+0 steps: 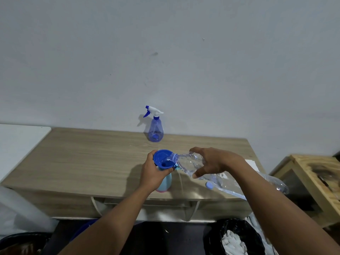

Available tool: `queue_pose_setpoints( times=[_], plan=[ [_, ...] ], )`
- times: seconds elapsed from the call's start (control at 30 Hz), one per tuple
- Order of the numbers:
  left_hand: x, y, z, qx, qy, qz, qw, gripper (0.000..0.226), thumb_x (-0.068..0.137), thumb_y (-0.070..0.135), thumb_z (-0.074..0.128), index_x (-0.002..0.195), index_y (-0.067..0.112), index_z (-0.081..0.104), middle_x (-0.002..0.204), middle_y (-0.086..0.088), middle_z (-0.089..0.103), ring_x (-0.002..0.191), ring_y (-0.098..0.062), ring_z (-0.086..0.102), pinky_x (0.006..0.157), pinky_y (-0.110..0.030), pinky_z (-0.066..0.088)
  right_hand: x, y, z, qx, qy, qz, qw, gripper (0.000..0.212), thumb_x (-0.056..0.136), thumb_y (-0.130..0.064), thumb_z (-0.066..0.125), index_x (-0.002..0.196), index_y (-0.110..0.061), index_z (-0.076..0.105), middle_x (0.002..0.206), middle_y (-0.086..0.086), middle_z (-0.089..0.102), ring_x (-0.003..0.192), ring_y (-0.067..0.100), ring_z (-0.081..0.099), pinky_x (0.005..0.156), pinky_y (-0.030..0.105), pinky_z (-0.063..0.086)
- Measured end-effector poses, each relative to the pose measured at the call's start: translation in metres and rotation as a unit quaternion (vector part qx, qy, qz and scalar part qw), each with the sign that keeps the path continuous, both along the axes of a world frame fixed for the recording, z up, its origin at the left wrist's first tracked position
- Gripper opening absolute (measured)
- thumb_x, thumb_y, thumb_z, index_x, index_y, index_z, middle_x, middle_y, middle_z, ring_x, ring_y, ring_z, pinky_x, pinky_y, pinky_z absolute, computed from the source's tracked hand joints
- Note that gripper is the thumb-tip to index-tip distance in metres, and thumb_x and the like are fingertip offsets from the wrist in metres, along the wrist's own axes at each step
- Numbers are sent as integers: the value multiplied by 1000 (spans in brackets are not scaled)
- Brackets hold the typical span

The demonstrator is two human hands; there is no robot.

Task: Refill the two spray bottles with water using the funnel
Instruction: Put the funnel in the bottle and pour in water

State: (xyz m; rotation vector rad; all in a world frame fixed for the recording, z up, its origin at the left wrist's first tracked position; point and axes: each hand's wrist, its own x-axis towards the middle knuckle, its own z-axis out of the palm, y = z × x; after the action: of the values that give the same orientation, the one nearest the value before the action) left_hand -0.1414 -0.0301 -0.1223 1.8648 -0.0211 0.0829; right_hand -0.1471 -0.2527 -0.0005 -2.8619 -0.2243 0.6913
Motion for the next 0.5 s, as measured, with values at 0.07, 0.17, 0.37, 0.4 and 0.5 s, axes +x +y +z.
queue_pose_setpoints(
  times=[0.07,0.17,0.37,0.4,0.5],
  plan=[
    [0,1,-1,1,-2,0,1000,82,57,30,94,125,30,47,111,18,59,106,-8,59,89,-27,52,-1,-1,-1,7,0,-2,1000,98,71,-56,81,151,-39,25,148,0,50,122,25,56,96,40,46],
    [-1,2,-2,-2,0,0,1000,85,55,32,95,126,27,48,113,17,61,106,-7,60,91,-30,53,-2,-5,-5,35,-2,-9,999,100,70,-57,81,151,-40,24,148,-1,50,125,25,55,101,41,46],
    [0,2,-4,-8,3,-1,1000,85,54,35,95,125,28,50,116,16,60,108,-8,59,92,-36,54,-9,-13,-13,161,-29,-33,986,88,71,-51,84,142,-46,34,110,-12,58,92,9,59,91,30,45],
    [0,3,-4,-7,1,1,1000,85,54,33,95,125,28,49,117,15,60,109,-9,59,92,-36,53,-9,-15,-15,187,-45,-43,980,87,70,-51,85,141,-46,35,108,-9,58,88,7,60,89,29,46],
    [-1,3,-5,-9,-1,5,1000,84,56,27,95,126,28,48,117,12,61,109,-11,59,91,-34,52,-7,-21,-22,274,-110,-86,951,88,69,-47,88,141,-44,38,115,1,56,83,16,66,83,26,53]
  ],
)
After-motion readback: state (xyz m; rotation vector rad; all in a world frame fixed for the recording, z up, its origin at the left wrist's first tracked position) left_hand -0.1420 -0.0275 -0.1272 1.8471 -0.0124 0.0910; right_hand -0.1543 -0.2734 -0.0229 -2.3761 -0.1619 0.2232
